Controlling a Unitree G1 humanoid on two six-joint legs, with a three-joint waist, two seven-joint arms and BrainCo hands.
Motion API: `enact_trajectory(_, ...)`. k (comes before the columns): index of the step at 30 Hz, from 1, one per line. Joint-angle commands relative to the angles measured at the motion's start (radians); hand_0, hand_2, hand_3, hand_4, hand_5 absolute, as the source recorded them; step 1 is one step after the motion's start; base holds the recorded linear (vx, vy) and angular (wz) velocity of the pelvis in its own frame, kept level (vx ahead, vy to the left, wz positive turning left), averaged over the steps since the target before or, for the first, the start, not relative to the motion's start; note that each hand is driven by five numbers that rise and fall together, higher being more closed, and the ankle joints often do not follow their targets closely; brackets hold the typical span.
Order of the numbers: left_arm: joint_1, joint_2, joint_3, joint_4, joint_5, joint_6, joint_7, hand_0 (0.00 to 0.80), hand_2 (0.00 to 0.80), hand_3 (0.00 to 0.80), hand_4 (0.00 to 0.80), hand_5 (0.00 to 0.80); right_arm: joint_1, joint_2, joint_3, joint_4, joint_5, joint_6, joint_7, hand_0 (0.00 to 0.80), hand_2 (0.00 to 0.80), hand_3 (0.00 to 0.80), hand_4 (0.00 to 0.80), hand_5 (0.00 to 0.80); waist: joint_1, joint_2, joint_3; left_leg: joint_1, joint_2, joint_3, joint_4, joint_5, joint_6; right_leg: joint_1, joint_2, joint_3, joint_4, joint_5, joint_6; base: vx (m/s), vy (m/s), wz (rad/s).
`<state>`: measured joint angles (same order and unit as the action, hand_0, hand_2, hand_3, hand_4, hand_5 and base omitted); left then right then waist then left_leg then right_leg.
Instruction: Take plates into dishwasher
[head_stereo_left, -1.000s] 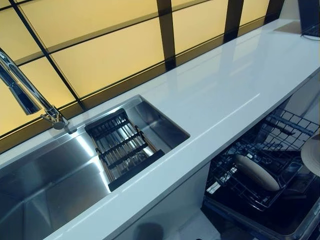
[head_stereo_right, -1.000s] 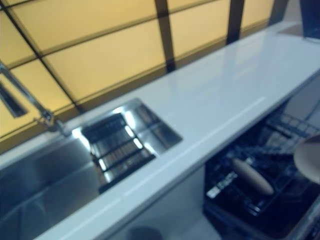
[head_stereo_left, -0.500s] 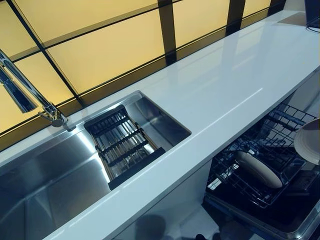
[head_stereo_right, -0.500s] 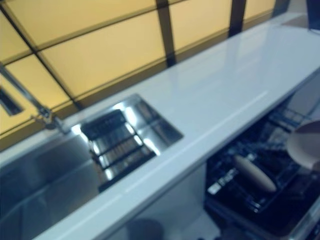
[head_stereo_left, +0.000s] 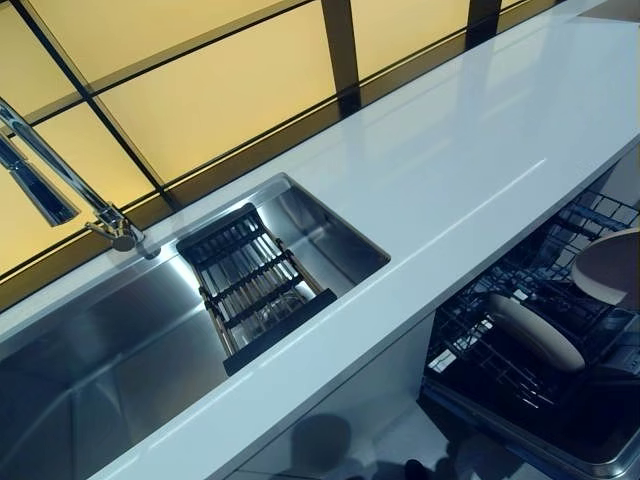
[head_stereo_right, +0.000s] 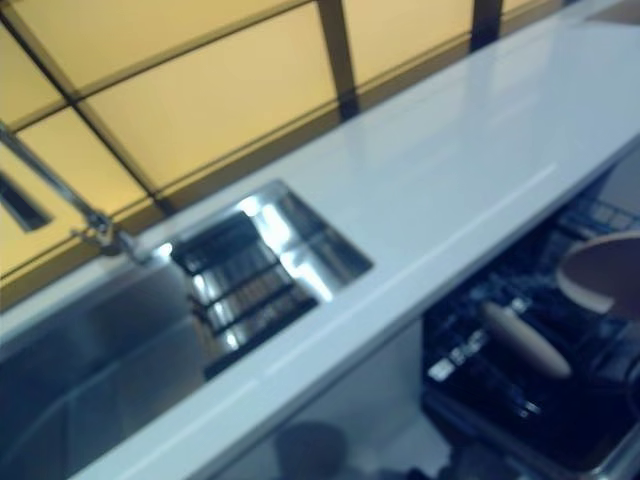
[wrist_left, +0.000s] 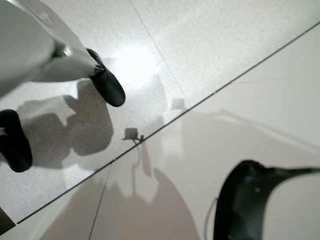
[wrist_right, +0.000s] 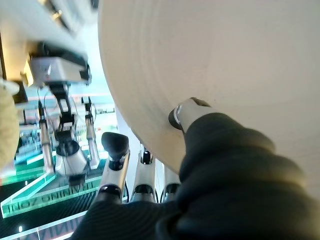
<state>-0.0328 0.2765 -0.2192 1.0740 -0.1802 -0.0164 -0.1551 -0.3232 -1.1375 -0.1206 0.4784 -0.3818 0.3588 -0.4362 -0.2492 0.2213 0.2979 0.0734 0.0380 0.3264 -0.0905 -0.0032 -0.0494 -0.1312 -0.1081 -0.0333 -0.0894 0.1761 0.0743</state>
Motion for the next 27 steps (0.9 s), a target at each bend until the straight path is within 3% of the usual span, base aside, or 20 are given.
enact_trajectory(1,-0.008,0.045,-0.030,0.032,-0.019,-0.018,0.012,0.000,0.000,0.000,0.000,0.000,-0.020,0.023,0.016,-0.021,-0.059,0.005,-0.109,0.800,0.800,0.800,0.800,0.800,0.034,-0.090,-0.053,0.034,-0.006,-0.038,0.038,-0.096,0.029,0.004,-0.030,-0.004,0.066,-0.104,0.084,0.000,0.000,0.00)
enact_trajectory(21,-0.008,0.041,-0.039,0.018,-0.018,-0.011,0.010,0.000,0.000,0.000,0.000,0.000,-0.068,0.091,0.080,0.063,-0.008,0.058,-0.203,0.800,0.800,0.800,0.800,0.800,0.064,-0.071,-0.050,0.022,-0.012,-0.065,0.033,-0.087,0.026,0.005,-0.036,-0.012,0.063,-0.105,0.083,0.000,0.000,0.00)
enact_trajectory(27,-0.014,0.033,-0.046,0.026,-0.022,-0.015,0.002,0.000,0.000,0.000,0.000,0.000,-0.079,0.148,0.113,0.076,-0.008,0.090,-0.199,0.800,0.800,0.800,0.800,0.800,0.066,-0.066,-0.049,0.025,-0.016,-0.071,0.030,-0.086,0.027,0.012,-0.038,-0.013,0.060,-0.106,0.082,0.004,0.004,0.02)
